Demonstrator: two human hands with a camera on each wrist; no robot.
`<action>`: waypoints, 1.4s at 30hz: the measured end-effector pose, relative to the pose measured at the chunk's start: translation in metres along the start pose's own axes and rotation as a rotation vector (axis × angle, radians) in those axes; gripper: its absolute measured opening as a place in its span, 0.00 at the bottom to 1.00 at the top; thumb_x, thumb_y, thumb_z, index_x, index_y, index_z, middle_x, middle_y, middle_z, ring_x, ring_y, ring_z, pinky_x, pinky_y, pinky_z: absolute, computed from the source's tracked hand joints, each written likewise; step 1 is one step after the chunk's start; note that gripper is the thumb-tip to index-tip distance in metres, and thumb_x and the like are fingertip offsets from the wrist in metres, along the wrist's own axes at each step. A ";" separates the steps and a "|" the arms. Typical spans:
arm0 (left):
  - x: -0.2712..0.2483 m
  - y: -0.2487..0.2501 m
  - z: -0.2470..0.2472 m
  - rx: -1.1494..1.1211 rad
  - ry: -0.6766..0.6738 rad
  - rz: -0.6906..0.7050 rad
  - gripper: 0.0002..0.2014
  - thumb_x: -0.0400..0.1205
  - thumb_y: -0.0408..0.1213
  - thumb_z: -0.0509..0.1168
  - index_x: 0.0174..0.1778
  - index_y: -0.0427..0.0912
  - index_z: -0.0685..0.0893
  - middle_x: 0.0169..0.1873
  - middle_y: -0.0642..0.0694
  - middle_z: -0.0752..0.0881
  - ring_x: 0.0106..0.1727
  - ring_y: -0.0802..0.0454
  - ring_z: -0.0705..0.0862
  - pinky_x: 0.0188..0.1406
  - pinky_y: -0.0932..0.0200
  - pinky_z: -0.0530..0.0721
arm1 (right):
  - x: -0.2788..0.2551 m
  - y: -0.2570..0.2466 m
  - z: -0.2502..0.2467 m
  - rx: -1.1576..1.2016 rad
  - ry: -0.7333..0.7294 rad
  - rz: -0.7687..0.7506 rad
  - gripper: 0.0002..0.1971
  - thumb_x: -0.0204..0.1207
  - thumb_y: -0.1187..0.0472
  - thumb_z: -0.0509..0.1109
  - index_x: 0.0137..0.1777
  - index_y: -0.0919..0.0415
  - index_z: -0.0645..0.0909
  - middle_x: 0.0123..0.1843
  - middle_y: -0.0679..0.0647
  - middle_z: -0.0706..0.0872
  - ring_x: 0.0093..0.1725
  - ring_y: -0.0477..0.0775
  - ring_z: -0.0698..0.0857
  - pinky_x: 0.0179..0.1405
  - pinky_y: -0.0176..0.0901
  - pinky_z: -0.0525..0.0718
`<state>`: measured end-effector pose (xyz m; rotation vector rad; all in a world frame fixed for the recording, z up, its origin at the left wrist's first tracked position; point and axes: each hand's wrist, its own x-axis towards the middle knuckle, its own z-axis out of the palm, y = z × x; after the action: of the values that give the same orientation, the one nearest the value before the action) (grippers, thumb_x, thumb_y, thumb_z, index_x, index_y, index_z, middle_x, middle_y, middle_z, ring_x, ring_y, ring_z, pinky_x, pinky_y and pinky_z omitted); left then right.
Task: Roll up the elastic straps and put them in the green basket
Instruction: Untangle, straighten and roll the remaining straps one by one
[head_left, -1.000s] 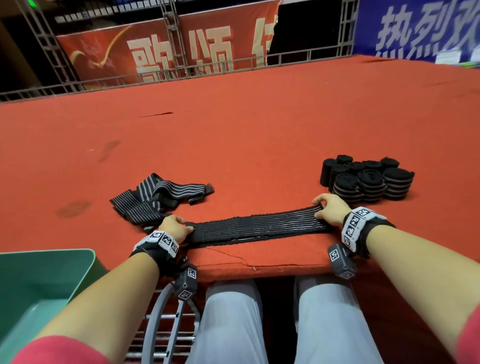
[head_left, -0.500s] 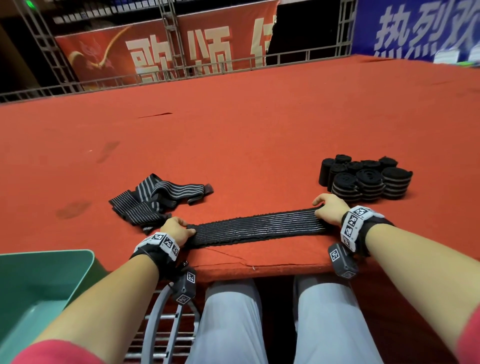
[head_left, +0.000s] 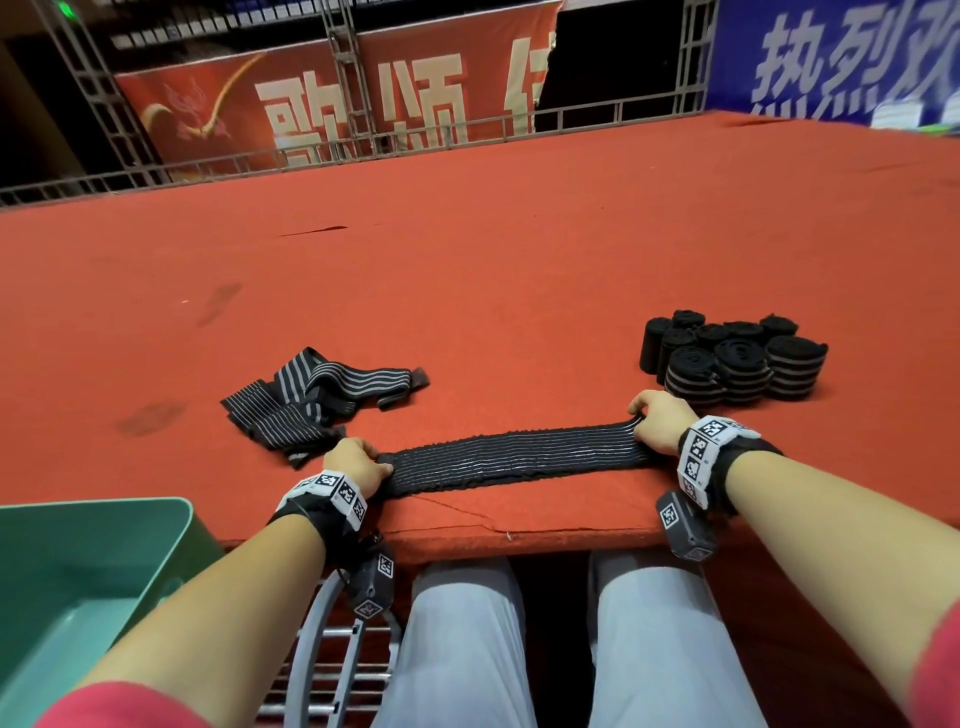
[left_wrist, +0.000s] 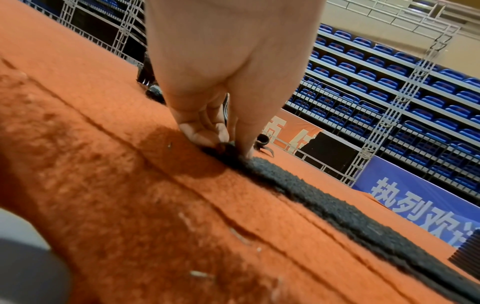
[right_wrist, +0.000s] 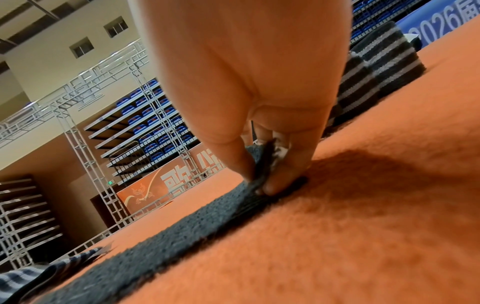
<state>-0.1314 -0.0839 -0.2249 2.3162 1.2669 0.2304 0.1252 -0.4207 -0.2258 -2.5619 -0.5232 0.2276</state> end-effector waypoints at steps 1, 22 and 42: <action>-0.001 0.001 -0.001 0.013 0.002 0.001 0.10 0.76 0.39 0.78 0.49 0.41 0.87 0.43 0.46 0.85 0.47 0.48 0.83 0.47 0.59 0.79 | 0.000 0.000 0.000 -0.006 0.005 -0.004 0.16 0.74 0.69 0.69 0.61 0.57 0.84 0.62 0.60 0.85 0.61 0.61 0.84 0.57 0.42 0.79; -0.003 0.005 0.002 0.149 0.041 0.089 0.12 0.78 0.35 0.74 0.56 0.41 0.84 0.53 0.38 0.87 0.55 0.39 0.86 0.52 0.54 0.82 | -0.004 -0.002 0.001 -0.009 0.009 -0.043 0.16 0.74 0.69 0.67 0.60 0.58 0.85 0.63 0.59 0.87 0.62 0.61 0.84 0.61 0.43 0.79; 0.013 0.003 -0.002 0.211 -0.035 0.065 0.11 0.81 0.32 0.65 0.60 0.38 0.79 0.56 0.36 0.85 0.58 0.37 0.84 0.56 0.52 0.80 | -0.004 -0.002 0.003 -0.040 -0.002 -0.041 0.16 0.75 0.69 0.68 0.61 0.56 0.84 0.64 0.59 0.86 0.63 0.61 0.84 0.62 0.44 0.79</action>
<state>-0.1230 -0.0738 -0.2229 2.5304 1.2521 0.0809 0.1198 -0.4197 -0.2274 -2.5870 -0.5864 0.2069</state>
